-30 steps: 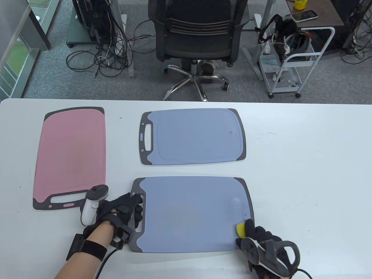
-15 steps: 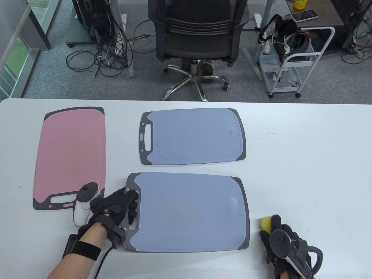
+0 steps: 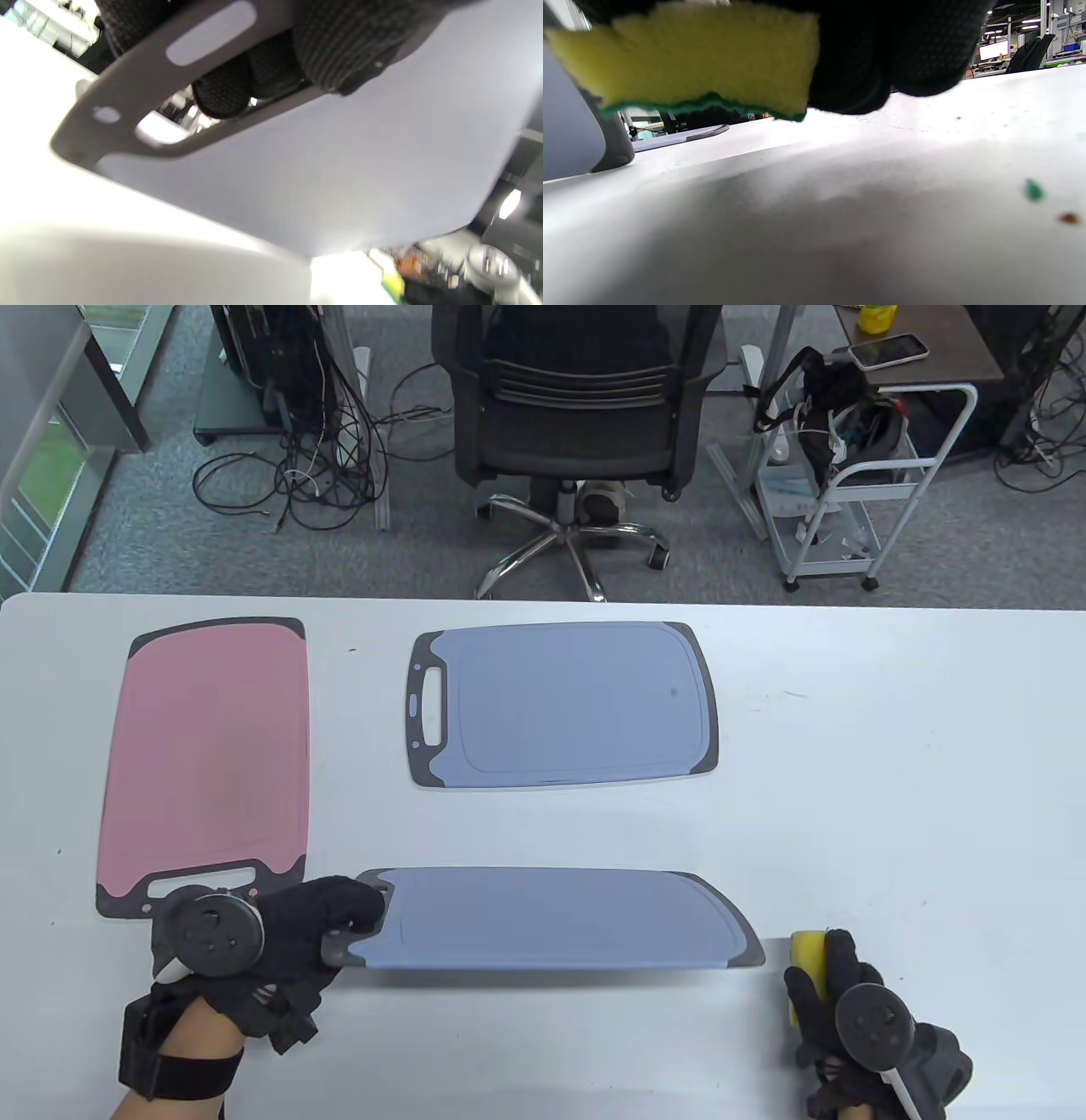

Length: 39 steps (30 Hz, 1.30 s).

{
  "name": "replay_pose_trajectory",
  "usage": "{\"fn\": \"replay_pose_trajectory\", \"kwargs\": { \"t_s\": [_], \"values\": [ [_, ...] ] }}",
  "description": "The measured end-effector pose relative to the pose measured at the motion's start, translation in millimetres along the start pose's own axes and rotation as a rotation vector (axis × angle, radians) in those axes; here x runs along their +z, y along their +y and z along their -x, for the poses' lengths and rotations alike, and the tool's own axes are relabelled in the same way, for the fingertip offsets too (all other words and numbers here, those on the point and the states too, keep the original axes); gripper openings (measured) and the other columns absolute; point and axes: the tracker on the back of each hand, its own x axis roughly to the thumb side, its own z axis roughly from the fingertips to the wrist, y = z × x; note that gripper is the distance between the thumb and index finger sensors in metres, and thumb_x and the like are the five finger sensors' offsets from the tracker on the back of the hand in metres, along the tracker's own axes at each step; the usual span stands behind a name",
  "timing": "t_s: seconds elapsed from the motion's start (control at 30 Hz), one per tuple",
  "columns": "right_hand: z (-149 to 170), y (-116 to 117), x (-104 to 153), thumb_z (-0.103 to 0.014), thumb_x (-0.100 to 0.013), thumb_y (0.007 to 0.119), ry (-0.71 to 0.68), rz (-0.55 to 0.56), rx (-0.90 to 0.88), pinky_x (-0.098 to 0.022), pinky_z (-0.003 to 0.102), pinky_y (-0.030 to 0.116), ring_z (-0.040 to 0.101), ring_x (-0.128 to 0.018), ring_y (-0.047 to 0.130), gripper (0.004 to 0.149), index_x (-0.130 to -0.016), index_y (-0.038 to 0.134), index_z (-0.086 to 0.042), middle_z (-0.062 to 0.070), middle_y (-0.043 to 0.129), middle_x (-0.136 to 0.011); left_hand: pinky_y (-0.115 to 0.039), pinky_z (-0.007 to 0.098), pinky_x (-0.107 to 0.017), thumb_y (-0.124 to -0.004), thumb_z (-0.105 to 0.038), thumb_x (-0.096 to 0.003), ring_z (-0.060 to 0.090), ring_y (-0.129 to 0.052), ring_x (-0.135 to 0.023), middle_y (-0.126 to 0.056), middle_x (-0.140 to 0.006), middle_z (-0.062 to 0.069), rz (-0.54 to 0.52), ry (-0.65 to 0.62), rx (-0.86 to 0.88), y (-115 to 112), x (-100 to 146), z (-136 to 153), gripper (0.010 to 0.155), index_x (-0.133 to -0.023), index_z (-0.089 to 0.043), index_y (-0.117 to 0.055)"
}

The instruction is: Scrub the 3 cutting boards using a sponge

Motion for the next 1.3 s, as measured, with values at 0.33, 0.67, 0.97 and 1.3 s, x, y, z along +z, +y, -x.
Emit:
{"fn": "replay_pose_trajectory", "kwargs": {
  "t_s": [0.33,0.67,0.97,1.3],
  "values": [
    [3.7,-3.2,6.2,-0.058,-0.047,0.073,0.015,0.019,-0.008,-0.045,0.044,0.08,0.021,-0.052,0.092,0.073,-0.104,0.061,-0.014,0.009,0.083,-0.08,-0.069,0.054,-0.074,-0.082,-0.033,-0.0533,0.022,-0.085,-0.099,-0.083,-0.089,-0.005,0.049,-0.145,-0.621,-57.4,-13.6,-30.5,0.043,-0.092,-0.026,-0.064],
    [2.0,-2.2,3.5,-0.058,-0.047,0.073,0.024,0.039,-0.02,-0.045,0.044,0.08,0.021,-0.052,0.092,0.073,-0.104,0.062,-0.014,0.01,0.084,-0.08,-0.064,0.053,-0.078,-0.085,-0.043,-0.0533,0.018,-0.081,-0.099,-0.081,-0.089,-0.011,-0.041,-0.264,-0.547,-78.6,-11.6,-22.5,0.046,-0.091,-0.031,-0.062],
    [-107.4,-1.3,-29.9,-0.058,-0.048,0.073,-0.224,0.012,-0.007,-0.044,0.043,0.081,0.021,-0.051,0.092,0.073,-0.104,0.063,-0.012,0.011,0.085,-0.079,-0.059,0.055,-0.078,-0.083,-0.043,-0.0564,0.02,-0.077,-0.1,-0.078,-0.09,-0.009,0.043,-0.282,-0.598,-86.4,-17.2,-28.0,0.045,-0.092,-0.03,-0.059],
    [-357.9,49.7,-38.6,-0.058,-0.048,0.073,-0.658,-0.133,0.155,-0.044,0.043,0.081,0.021,-0.052,0.093,0.072,-0.103,0.065,-0.014,0.01,0.085,-0.081,-0.059,0.056,-0.078,-0.084,-0.041,-0.0582,0.023,-0.076,-0.1,-0.076,-0.092,-0.007,0.079,-0.283,-0.633,-90.8,-20.9,-32.2,0.046,-0.094,-0.028,-0.058]
  ]
}}
